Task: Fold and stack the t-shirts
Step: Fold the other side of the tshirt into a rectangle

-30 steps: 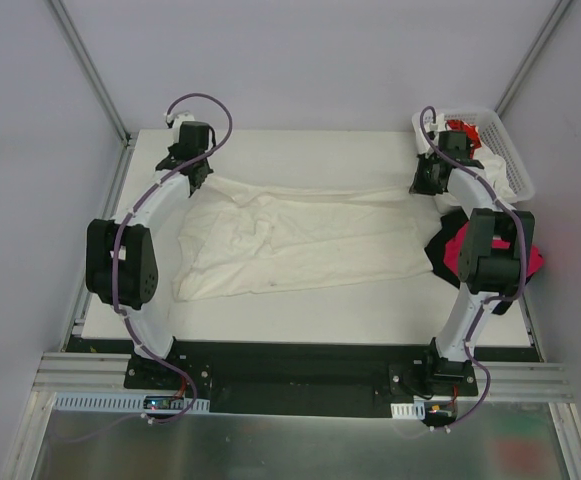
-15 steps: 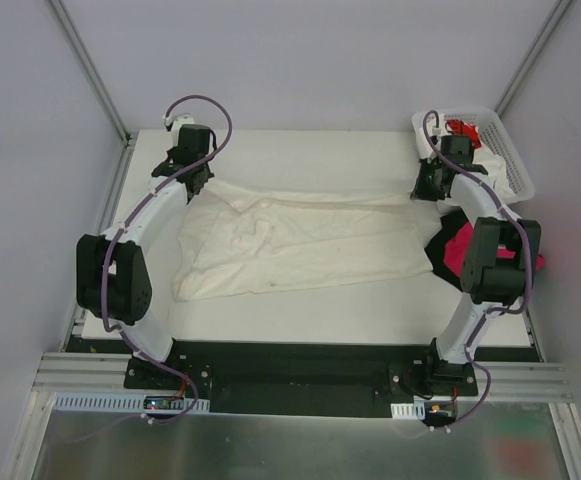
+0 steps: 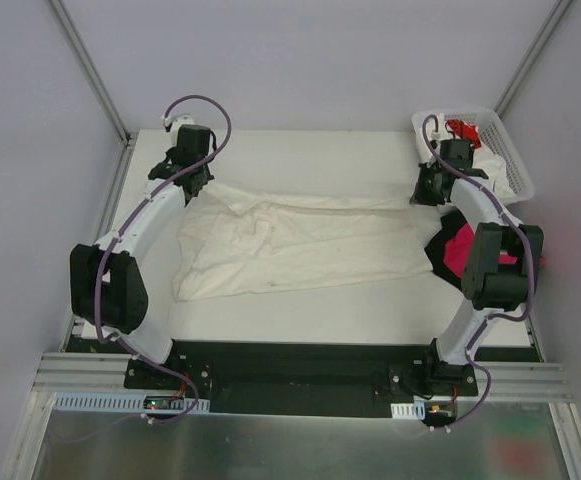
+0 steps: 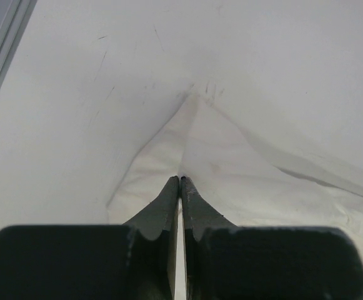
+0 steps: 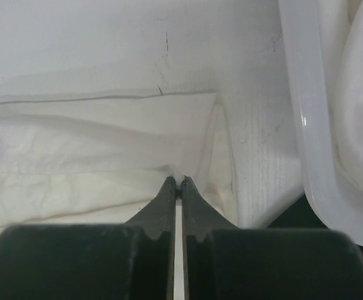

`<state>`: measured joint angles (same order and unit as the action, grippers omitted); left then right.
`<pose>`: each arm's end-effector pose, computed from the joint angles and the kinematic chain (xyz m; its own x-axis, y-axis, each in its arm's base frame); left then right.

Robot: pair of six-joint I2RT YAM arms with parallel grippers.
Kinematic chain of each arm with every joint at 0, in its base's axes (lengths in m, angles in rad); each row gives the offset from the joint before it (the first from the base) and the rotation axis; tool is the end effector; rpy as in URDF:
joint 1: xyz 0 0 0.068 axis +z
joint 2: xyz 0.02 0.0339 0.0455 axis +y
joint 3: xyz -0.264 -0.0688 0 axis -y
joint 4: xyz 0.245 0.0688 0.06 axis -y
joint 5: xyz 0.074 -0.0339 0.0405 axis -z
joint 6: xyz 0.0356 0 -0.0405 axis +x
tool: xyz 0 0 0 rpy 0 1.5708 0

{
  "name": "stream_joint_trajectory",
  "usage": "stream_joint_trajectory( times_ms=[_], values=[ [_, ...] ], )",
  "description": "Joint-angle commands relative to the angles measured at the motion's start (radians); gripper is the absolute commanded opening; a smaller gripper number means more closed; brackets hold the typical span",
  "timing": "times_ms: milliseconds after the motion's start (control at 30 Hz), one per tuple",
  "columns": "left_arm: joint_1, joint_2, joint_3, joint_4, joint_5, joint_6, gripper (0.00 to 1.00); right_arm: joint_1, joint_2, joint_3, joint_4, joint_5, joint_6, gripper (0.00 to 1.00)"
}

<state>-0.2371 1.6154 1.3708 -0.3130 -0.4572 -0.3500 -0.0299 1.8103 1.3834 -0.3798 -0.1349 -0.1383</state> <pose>0.3671 -0.0725 0.3201 -0.4306 -0.2125 -0.8772 -0.3204 0.9446 -0.0715 0.4060 -0.0074 0.2442 -0.7061 -0.1156 -0.6987 -0.1623 0.9867 0.0008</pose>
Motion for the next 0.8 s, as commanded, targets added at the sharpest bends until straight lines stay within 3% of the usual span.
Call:
stream_joint_trajectory(
  times_ms=[0, 767],
  values=[
    [-0.014, -0.068, 0.001, -0.038, -0.028, -0.01, 0.0, 0.008, -0.072, -0.014, 0.001, 0.023, 0.006, 0.01],
    [-0.099, -0.126, -0.026, -0.152, 0.029, -0.046, 0.0, 0.015, -0.109, -0.064, -0.024, 0.055, 0.006, 0.01]
  ],
)
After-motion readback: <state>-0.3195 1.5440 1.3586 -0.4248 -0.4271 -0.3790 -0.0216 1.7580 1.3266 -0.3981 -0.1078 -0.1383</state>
